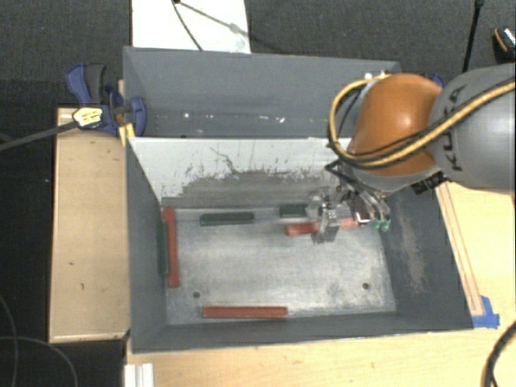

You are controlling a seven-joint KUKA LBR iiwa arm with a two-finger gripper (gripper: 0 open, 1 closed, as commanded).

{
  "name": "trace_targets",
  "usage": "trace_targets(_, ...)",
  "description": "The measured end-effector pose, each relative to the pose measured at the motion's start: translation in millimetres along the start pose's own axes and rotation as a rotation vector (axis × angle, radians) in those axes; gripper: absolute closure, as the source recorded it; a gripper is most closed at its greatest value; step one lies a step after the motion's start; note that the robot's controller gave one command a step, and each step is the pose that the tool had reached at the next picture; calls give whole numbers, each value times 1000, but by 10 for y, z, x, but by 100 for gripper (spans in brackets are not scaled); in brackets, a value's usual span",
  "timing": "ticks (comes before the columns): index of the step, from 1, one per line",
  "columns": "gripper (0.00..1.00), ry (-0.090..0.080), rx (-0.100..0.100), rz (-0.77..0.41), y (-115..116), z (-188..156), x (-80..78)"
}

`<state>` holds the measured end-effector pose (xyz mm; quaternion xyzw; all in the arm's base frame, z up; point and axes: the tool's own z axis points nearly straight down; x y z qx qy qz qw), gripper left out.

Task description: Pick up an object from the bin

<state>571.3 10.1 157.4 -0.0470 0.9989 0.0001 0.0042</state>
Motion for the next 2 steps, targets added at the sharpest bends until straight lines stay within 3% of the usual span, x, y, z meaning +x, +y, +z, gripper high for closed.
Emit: trace_targets(2,100,1,0,3,-2,-276,-28)
